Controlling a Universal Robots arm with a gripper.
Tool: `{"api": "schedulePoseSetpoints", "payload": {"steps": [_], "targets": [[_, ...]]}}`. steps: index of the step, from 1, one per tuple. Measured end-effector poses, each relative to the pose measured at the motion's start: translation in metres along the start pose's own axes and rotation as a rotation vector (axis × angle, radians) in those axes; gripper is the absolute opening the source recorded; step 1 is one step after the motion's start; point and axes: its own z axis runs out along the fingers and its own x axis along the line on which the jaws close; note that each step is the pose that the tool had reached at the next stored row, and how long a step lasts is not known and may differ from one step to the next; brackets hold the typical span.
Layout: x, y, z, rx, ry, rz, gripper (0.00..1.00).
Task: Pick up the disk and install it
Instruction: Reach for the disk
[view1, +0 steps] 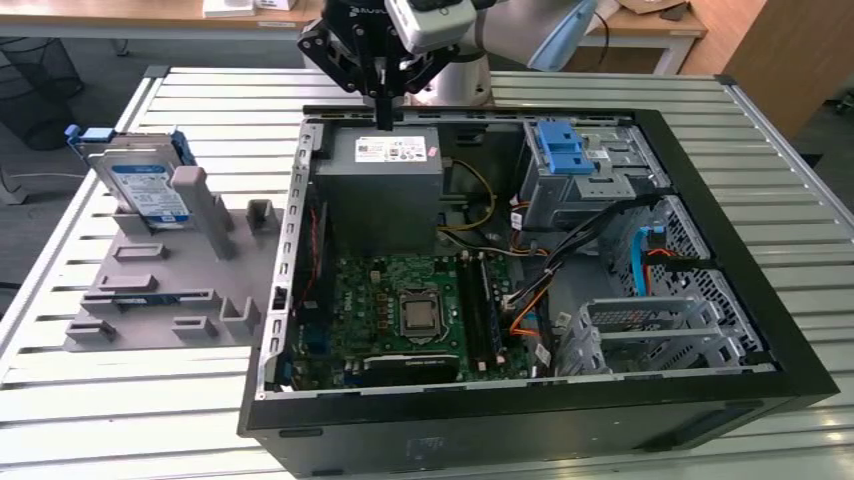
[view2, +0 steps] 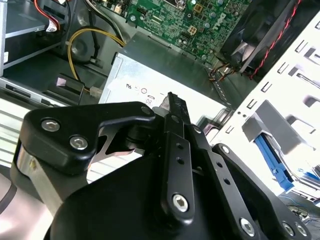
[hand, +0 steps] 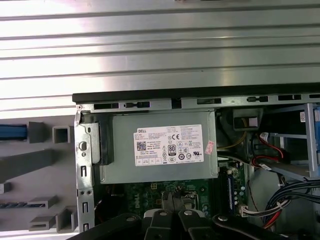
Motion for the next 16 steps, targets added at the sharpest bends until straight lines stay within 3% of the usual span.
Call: {"api": "schedulePoseSetpoints", "payload": {"steps": [16], "targets": [[0.0075,-0.0005,-0.0001,0.0001,0.0000,0.000,0.11]]}}
